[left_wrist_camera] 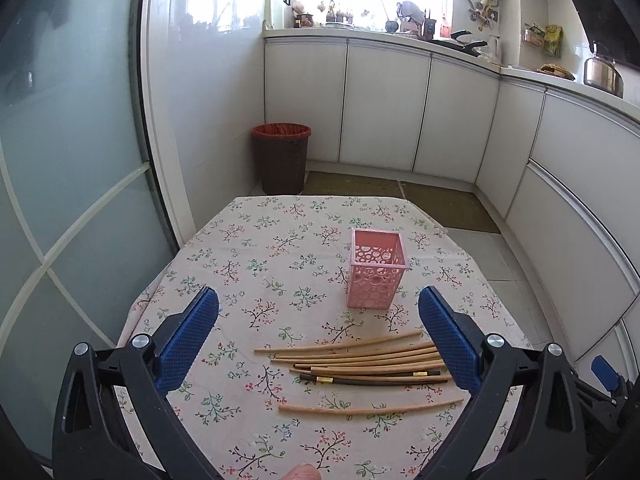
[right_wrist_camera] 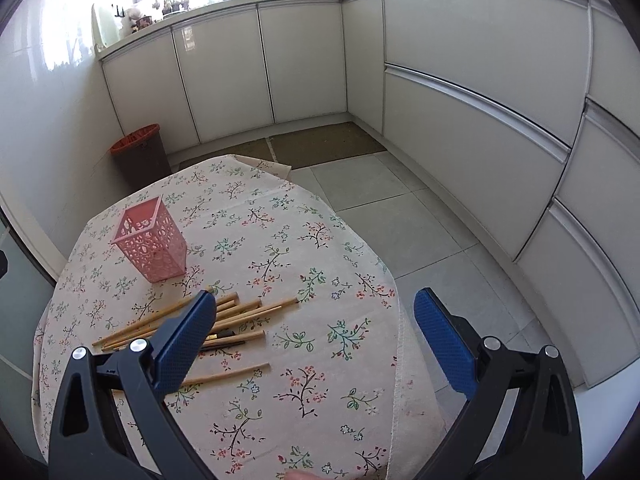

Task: Organize utensils
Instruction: 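Grasp one wooden chopstick from the pile with the left gripper, then lift the chopstick upright with the left gripper while the right gripper grasps another chopstick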

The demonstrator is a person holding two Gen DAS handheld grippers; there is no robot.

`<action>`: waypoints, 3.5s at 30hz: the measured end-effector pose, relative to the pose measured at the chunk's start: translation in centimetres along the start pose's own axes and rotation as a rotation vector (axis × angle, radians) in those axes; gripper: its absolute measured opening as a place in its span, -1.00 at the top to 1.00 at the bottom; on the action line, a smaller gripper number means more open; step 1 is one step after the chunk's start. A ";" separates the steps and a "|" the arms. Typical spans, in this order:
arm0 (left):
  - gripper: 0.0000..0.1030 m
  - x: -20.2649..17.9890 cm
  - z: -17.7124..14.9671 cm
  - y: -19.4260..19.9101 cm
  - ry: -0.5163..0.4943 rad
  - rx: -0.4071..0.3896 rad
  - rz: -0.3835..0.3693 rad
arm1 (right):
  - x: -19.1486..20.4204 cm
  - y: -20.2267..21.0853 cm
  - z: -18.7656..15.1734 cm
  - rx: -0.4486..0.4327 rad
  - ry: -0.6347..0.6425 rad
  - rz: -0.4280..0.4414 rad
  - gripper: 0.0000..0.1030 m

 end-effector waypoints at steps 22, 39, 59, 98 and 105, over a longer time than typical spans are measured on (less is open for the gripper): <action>-0.63 -12.8 -6.8 -14.9 -0.636 0.661 -0.235 | -5.5 -6.2 -1.4 0.284 -0.235 0.054 -0.87; 0.53 -14.6 -5.8 -25.6 -0.708 0.840 -0.138 | -5.9 -11.7 -3.7 0.543 -0.383 0.228 -0.87; 0.88 -10.1 -2.7 -17.6 -0.656 0.598 -0.260 | -2.2 -13.0 -7.5 0.817 -0.597 0.332 -0.38; 0.88 -4.0 5.4 1.5 -0.392 0.141 -0.375 | 5.1 1.8 3.0 0.416 -0.410 0.417 0.89; 0.88 -5.4 8.3 2.1 -0.338 0.110 -0.378 | 5.3 8.1 10.9 0.195 -0.289 0.422 0.89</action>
Point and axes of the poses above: each gripper's, at about its wrist camera, not at the fingertips, and y roughly against the way its jaws point, x to its left, z to its top, the point moved 8 cm from there along -y, roughly the way its jaws point, and after that the axes turned 15 degrees about x, right-handed, at the moved point
